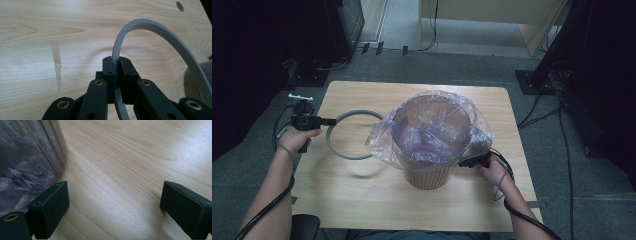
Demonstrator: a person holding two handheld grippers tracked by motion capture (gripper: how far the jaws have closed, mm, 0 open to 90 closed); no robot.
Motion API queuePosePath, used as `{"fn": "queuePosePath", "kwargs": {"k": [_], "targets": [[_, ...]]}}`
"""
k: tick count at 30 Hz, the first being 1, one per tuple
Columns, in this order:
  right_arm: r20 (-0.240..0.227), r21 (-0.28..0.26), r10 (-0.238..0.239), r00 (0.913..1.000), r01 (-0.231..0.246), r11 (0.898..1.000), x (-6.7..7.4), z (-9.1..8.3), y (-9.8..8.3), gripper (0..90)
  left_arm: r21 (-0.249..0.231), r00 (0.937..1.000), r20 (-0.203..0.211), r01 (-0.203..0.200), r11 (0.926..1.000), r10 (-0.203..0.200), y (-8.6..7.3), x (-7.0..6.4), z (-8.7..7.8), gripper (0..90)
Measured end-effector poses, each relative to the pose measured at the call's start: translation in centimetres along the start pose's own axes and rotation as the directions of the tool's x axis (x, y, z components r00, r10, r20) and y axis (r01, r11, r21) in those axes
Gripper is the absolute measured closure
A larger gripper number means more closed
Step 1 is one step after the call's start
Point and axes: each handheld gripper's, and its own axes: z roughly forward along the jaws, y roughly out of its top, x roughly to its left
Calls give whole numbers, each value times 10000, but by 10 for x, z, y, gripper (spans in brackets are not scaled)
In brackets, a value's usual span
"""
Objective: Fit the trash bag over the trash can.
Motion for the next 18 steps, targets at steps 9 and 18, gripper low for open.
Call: {"fn": "queuePosePath", "kwargs": {"k": [9, 18], "targets": [[0, -1, 0, 10000, 0, 10000, 0, 0, 0, 82, 74, 9997, 121, 201, 9998, -202, 7, 0, -13, 842], [0, -1, 1, 10000, -1, 10000, 0, 0, 0, 82, 123, 9998, 152, 145, 9998, -147, 18, -5, -28, 842]]}}
